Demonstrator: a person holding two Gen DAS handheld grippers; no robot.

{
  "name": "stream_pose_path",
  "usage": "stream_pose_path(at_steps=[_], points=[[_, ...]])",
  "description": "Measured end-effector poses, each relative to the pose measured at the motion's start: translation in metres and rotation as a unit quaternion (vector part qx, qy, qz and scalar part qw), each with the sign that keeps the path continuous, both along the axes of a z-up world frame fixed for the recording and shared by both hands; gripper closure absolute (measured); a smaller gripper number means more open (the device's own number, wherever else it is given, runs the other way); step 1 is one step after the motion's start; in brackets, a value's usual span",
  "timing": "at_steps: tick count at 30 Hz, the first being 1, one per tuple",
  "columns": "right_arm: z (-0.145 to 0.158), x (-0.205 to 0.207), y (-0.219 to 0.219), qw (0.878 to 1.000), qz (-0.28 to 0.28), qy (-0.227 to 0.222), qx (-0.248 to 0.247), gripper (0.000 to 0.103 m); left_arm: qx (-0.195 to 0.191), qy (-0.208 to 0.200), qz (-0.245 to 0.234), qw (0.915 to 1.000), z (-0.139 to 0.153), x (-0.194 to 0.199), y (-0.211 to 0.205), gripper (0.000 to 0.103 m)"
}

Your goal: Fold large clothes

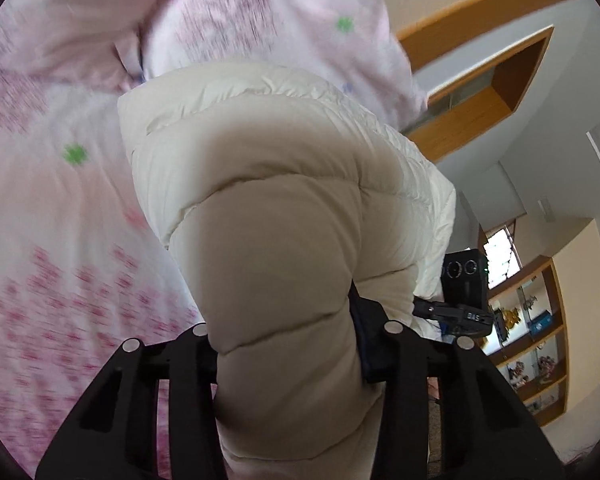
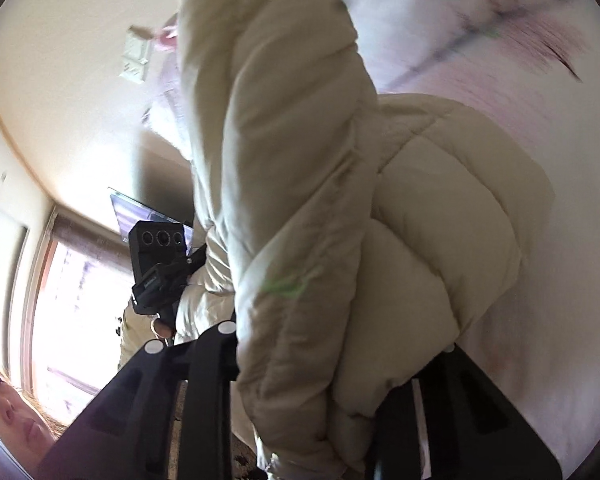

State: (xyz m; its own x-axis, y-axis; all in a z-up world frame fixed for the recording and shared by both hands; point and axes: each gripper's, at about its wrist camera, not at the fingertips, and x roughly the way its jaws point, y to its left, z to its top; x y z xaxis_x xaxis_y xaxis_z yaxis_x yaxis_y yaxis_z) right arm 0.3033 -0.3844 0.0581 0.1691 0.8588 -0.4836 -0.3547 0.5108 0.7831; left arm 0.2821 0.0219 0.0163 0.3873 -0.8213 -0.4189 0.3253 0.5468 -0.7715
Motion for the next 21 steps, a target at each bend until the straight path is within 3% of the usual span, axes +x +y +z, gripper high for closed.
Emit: stream_pose_path(at_steps=[5, 9, 12, 17, 21], points=[[0.01, 0.025, 0.065, 0.999, 0.028, -0.022, 0.004, 0.078, 0.034, -0.026, 0.062, 0.9971, 0.026, 0.005, 0.058, 0.061], [-0.001, 0.041, 0.101, 0.999, 0.034, -0.012, 0.013, 0.078, 0.071, -0.02, 0.099, 0.9923, 0.027, 0.013, 0.093, 0.061], [-0.016, 0.048, 0.116, 1.0, 0.024, 0.005, 0.019, 0.078, 0.103, -0.008, 0.113, 0.9881, 0.021, 0.025, 0.109, 0.061], [-0.052, 0.049, 0.12, 0.997, -0.008, 0.072, 0.01, 0.076, 0.137, 0.022, 0.112, 0.9839, -0.003, 0.043, 0.119, 0.06], [-0.065, 0.04, 0.108, 0.993, -0.035, 0.115, -0.006, 0.067, 0.182, 0.025, 0.104, 0.9775, -0.012, 0.053, 0.109, 0.055]])
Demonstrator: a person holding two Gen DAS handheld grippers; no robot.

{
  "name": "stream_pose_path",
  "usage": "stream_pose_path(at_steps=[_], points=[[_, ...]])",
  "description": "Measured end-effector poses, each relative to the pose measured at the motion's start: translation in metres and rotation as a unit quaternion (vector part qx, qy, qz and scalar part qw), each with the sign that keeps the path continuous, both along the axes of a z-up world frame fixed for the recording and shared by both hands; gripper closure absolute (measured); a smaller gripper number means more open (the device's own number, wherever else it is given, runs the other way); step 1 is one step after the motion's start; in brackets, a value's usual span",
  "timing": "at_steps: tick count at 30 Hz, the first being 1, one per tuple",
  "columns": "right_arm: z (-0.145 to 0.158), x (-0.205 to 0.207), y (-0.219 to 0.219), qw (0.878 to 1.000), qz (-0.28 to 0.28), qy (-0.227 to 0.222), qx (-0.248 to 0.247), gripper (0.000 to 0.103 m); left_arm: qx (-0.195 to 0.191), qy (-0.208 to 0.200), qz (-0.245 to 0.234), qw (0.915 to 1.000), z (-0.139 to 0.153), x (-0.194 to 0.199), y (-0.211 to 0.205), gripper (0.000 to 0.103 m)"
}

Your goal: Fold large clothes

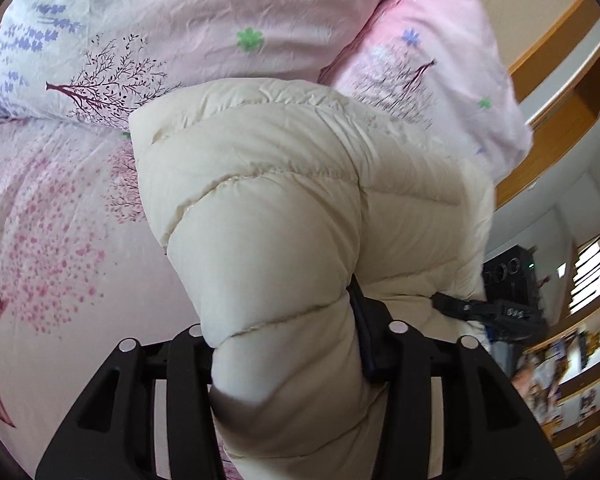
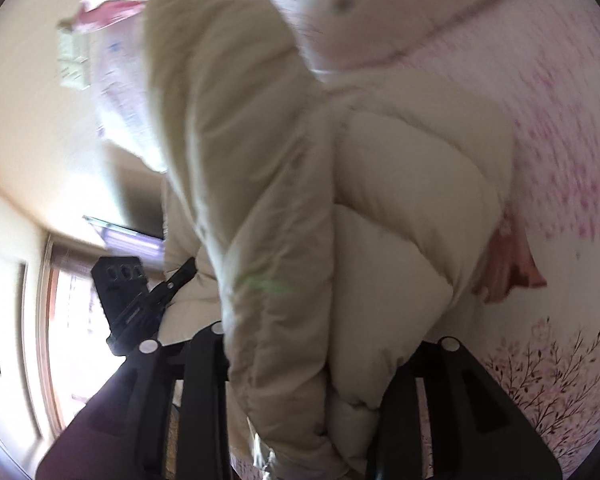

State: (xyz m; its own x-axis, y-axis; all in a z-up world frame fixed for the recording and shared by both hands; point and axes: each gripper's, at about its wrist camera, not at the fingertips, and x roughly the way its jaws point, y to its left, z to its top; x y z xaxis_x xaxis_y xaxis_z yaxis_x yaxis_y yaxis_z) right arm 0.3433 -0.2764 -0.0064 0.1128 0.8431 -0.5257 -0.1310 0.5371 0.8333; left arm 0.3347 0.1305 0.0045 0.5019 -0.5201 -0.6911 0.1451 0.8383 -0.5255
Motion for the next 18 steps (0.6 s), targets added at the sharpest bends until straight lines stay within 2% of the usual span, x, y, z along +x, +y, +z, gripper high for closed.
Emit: stream_pose_path(at_steps=[2, 4, 6, 9, 10, 12, 13, 15, 16, 18], points=[[-0.006, -0.003, -0.004, 1.0, -0.012, 0.02, -0.018, 0.058, 0.021, 0.004, 0.001, 0.9998, -0.002, 0.008, -0.01, 0.049], [-0.005, -0.004, -0.004, 0.999, -0.014, 0.017, -0.038, 0.045, 0.023, 0.01, 0.01, 0.9996, -0.001, 0.012, -0.013, 0.044], [0.006, -0.015, -0.011, 0.998, -0.018, -0.005, -0.066, 0.04, 0.032, 0.009, 0.026, 0.9991, 0.005, 0.005, -0.01, 0.034], [0.04, -0.035, -0.027, 0.992, -0.044, -0.065, -0.101, 0.037, 0.066, -0.02, 0.053, 0.9962, 0.023, -0.014, -0.002, 0.032], [0.055, -0.045, -0.031, 0.986, -0.063, -0.096, -0.119, 0.036, 0.079, -0.037, 0.068, 0.9938, 0.032, -0.024, 0.0, 0.032], [0.085, -0.072, -0.045, 0.967, -0.101, -0.178, -0.155, 0.035, 0.096, -0.07, 0.085, 0.9892, 0.045, -0.04, 0.002, 0.032], [0.1, -0.089, -0.048, 0.952, -0.114, -0.226, -0.173, 0.035, 0.109, -0.098, 0.09, 0.9851, 0.054, -0.057, -0.003, 0.032], [0.117, -0.118, -0.044, 0.935, -0.1, -0.286, -0.186, 0.037, 0.124, -0.135, 0.085, 0.9794, 0.063, -0.079, -0.013, 0.019], [0.122, -0.134, -0.038, 0.929, -0.08, -0.308, -0.187, 0.04, 0.137, -0.156, 0.081, 0.9748, 0.065, -0.095, -0.025, 0.017], [0.121, -0.155, -0.028, 0.924, -0.047, -0.327, -0.194, 0.045, 0.157, -0.173, 0.066, 0.9701, 0.063, -0.113, -0.045, 0.015]])
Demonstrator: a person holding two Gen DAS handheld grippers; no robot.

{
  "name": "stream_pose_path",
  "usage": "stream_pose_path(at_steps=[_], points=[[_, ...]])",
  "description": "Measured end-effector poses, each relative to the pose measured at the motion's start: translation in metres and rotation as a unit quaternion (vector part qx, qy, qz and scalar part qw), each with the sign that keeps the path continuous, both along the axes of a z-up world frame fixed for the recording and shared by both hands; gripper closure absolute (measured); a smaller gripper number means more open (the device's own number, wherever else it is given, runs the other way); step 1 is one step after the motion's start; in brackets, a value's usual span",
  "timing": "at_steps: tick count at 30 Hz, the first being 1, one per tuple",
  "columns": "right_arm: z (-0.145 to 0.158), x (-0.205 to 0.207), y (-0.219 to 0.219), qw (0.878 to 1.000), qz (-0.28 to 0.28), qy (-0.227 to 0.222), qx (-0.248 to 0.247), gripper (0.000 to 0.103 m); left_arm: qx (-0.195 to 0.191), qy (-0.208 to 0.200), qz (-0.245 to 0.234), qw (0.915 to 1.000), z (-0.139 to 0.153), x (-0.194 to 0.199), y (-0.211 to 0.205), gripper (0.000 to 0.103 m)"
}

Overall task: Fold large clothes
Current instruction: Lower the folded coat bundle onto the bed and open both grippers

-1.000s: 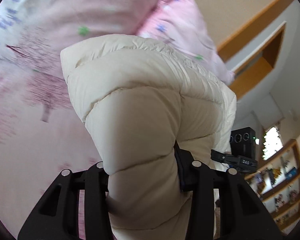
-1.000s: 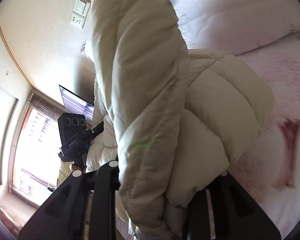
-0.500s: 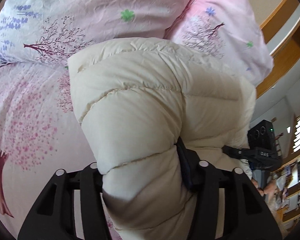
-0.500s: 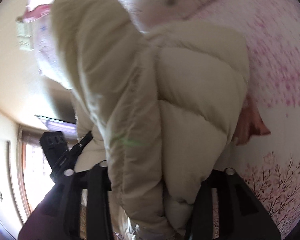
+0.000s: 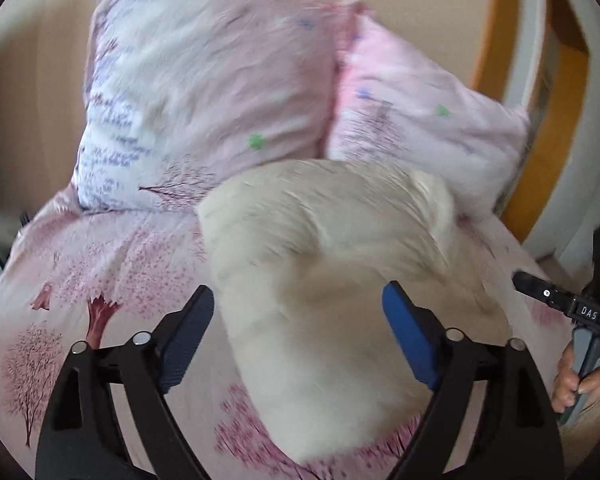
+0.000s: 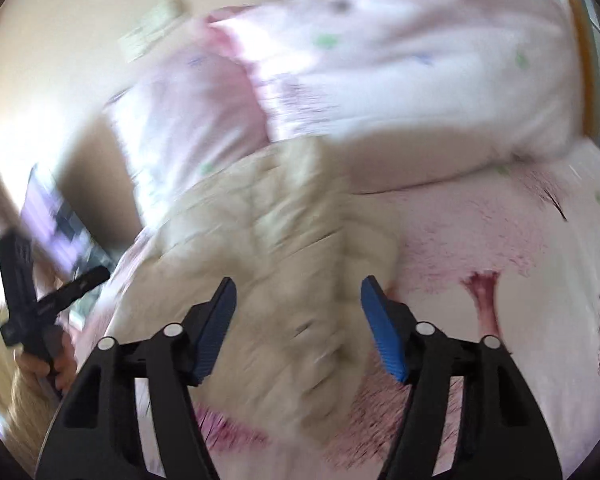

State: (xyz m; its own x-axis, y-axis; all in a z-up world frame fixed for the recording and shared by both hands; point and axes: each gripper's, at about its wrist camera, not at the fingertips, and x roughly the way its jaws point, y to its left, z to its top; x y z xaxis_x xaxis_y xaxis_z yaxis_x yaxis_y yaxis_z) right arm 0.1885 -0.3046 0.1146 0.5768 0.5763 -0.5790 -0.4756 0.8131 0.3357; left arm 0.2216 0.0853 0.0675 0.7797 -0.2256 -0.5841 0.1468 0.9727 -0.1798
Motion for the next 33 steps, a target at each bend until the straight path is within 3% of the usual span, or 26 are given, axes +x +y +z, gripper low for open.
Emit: stream_pose_path(at_steps=[4, 8, 10, 15, 24, 30, 33], points=[[-0.016, -0.022, 0.022, 0.999, 0.045, 0.014, -0.025, 0.058, 0.021, 0.005, -0.031, 0.9993, -0.015, -0.018, -0.027, 0.015], [-0.038, -0.028, 0.04, 0.996, 0.039, 0.035, -0.071, 0.06, 0.063, 0.01, -0.04, 0.9972, -0.032, -0.022, -0.039, 0.015], [-0.052, -0.025, 0.044, 0.994, 0.031, 0.053, -0.089, 0.06, 0.067, 0.022, -0.049, 0.9963, -0.041, -0.018, -0.042, 0.015], [-0.079, -0.012, 0.047, 0.992, 0.02, 0.087, -0.094, 0.06, 0.081, 0.046, -0.065, 0.9936, -0.061, -0.012, -0.052, 0.015], [-0.076, -0.005, 0.048, 0.992, 0.009, 0.09, -0.091, 0.06, 0.115, 0.052, -0.054, 0.9905, -0.074, -0.005, -0.07, 0.011], [-0.041, -0.001, 0.022, 0.997, -0.002, 0.083, -0.003, 0.059, 0.123, 0.051, -0.044, 0.9901, -0.072, -0.007, -0.071, 0.007], [-0.027, 0.018, 0.024, 0.997, -0.009, 0.074, 0.012, 0.058, 0.127, 0.051, -0.044, 0.9895, -0.072, -0.007, -0.073, 0.005]])
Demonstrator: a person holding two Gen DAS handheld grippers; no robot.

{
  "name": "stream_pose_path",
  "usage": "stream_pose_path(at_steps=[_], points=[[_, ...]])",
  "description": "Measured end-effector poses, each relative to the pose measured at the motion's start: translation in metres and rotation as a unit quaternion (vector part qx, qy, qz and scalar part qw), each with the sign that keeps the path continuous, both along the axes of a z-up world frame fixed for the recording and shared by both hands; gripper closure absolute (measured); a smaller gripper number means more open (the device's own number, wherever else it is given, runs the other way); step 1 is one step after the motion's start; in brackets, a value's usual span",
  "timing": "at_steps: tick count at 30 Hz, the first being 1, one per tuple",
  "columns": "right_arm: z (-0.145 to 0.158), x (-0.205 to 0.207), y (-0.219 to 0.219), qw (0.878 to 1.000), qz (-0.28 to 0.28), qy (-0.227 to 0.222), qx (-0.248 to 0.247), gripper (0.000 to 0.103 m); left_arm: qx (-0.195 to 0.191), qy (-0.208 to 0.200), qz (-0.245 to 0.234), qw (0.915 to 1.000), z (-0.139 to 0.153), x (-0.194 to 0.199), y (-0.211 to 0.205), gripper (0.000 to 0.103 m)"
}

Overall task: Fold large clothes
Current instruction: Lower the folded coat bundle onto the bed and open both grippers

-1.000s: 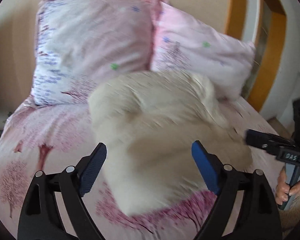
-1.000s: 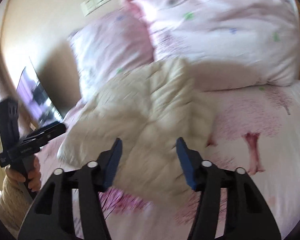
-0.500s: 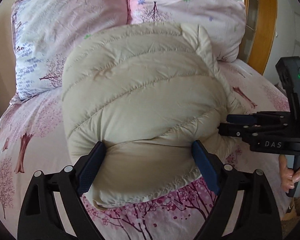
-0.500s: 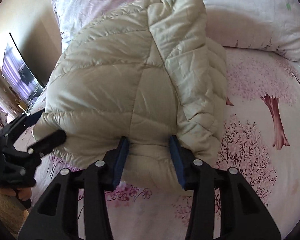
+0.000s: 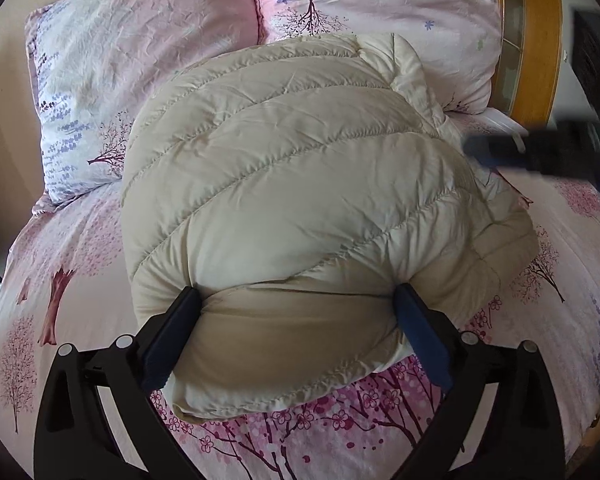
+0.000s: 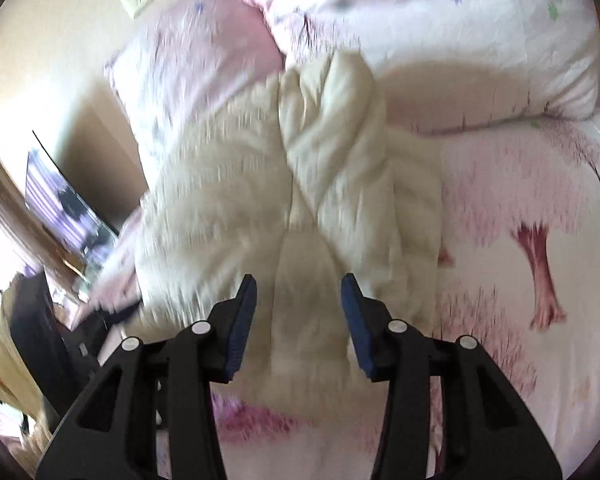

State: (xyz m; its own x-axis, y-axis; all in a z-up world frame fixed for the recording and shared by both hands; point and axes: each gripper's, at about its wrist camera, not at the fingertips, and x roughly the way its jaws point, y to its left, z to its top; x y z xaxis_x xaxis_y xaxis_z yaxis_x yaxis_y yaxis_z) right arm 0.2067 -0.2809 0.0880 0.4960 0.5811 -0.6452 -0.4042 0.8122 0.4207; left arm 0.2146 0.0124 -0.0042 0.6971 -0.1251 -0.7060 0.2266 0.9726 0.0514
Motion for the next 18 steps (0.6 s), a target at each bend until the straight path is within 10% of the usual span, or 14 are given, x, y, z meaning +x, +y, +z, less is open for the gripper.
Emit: stream_pose_path(at_steps=[8, 15, 18], points=[[-0.051, 0.059, 0.015, 0.992, -0.037, 0.122, -0.006, 0.062, 0.007, -0.014, -0.011, 0.9998, 0.002, -0.001, -0.003, 0.001], [-0.055, 0.067, 0.002, 0.987, -0.069, 0.144, 0.003, 0.063, -0.061, -0.033, 0.019, 0.9974, 0.029, -0.023, 0.018, 0.001], [-0.036, 0.045, -0.004, 0.992, -0.062, 0.107, -0.003, 0.047, -0.097, -0.027, 0.052, 0.9936, 0.038, -0.033, 0.037, 0.001]])
